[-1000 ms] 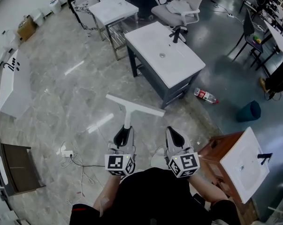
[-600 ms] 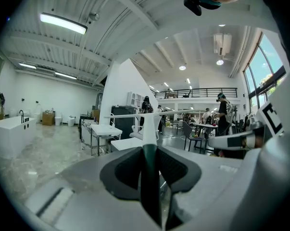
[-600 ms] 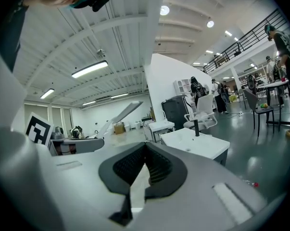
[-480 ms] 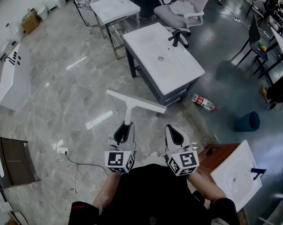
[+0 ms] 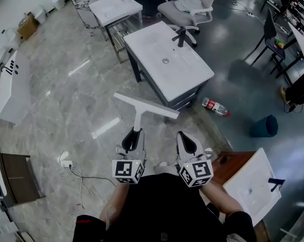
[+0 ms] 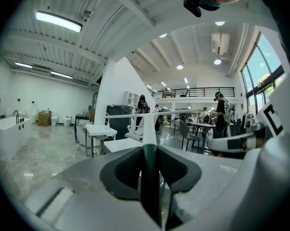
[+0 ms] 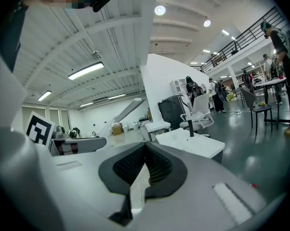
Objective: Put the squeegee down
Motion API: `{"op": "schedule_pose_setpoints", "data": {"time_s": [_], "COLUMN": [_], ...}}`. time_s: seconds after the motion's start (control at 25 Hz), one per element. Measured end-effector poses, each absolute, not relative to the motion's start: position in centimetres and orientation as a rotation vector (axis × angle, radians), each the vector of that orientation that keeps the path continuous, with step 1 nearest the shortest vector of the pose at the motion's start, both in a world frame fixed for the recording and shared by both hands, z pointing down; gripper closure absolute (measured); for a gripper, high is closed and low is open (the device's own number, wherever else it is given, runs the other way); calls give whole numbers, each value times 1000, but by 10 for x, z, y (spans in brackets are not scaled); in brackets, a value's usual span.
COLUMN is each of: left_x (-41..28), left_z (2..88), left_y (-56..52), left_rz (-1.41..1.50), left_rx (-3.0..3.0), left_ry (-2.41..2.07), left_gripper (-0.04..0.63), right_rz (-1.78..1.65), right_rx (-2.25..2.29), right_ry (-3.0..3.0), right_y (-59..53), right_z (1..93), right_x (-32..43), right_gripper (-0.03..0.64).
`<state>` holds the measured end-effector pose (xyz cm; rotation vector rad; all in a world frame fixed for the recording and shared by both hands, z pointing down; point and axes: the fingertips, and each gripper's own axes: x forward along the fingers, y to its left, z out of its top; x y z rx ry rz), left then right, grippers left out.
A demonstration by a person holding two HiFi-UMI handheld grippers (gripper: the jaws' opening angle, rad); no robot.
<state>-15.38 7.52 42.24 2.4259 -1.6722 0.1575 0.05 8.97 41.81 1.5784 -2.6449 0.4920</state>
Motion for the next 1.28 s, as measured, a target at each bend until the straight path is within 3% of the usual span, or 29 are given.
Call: {"op": "schedule_pose_setpoints", "data": {"time_s": [0.64, 1.28], "left_x": [-89, -58], "left_z": [435, 436], "left_y": [0, -137], "left_rz": [184, 237], "left_rx": [2576, 2706], "left_ry": [-1423, -1167], "left_gripper": [489, 489], "right_rz": [493, 531], "right_rx": [1835, 2047], "right_ry": [-2480, -2313], "right_y": [49, -61], "right_z": [426, 422], "right_x": [61, 70], "right_gripper": [614, 614]}}
